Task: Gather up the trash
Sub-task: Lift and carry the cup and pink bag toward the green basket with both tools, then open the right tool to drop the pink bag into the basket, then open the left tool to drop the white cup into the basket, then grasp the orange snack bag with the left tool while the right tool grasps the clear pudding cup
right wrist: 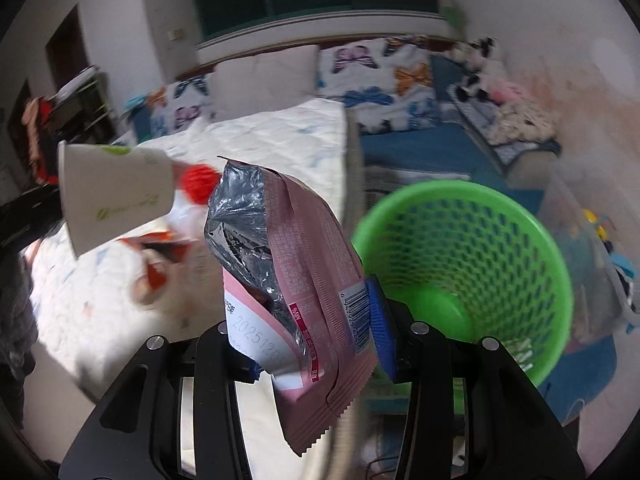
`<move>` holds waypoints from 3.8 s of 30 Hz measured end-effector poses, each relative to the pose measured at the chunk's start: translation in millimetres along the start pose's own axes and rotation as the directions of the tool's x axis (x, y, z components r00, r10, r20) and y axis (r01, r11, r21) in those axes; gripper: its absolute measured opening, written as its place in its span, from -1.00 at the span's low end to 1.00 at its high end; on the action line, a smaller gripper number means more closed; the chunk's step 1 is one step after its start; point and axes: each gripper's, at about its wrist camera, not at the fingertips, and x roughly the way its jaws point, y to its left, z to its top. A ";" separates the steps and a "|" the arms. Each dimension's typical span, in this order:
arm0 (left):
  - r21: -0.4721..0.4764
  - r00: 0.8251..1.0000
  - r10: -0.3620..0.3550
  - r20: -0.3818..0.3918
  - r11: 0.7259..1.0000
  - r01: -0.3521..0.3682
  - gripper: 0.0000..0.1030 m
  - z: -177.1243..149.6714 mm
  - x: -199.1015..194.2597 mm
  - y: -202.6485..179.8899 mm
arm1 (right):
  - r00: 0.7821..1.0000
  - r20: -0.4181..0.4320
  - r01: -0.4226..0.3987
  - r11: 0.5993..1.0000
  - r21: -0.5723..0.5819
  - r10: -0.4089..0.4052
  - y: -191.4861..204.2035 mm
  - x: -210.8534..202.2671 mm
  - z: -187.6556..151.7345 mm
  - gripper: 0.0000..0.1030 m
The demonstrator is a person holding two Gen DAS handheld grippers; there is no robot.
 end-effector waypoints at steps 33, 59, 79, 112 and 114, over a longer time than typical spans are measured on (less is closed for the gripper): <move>0.138 0.980 -0.125 -0.157 0.979 0.147 -0.94 20.2 122.5 -120.3 | 0.997 0.007 0.072 0.951 0.301 -0.077 -110.7 -5.5 -30.9 0.51; 0.148 0.972 -0.172 -0.162 0.969 0.196 -0.24 5.8 132.9 -143.8 | 0.996 0.051 0.050 0.939 0.341 -0.072 -101.7 -34.3 -54.3 0.56; 0.049 0.999 -0.022 -0.024 0.999 0.023 -0.24 -19.1 34.8 -30.1 | 0.997 0.070 -0.060 0.972 0.227 0.045 -19.3 -30.6 -38.8 0.62; 0.266 0.991 -0.029 -0.132 0.962 0.064 -0.22 -72.8 33.4 73.3 | 0.982 -0.025 -0.187 0.979 0.081 0.190 76.0 18.1 -22.8 0.65; 0.274 0.990 -0.036 -0.134 0.959 0.072 -0.27 -72.4 36.9 73.7 | 0.980 -0.031 -0.191 0.978 0.078 0.194 79.1 21.9 -21.9 0.65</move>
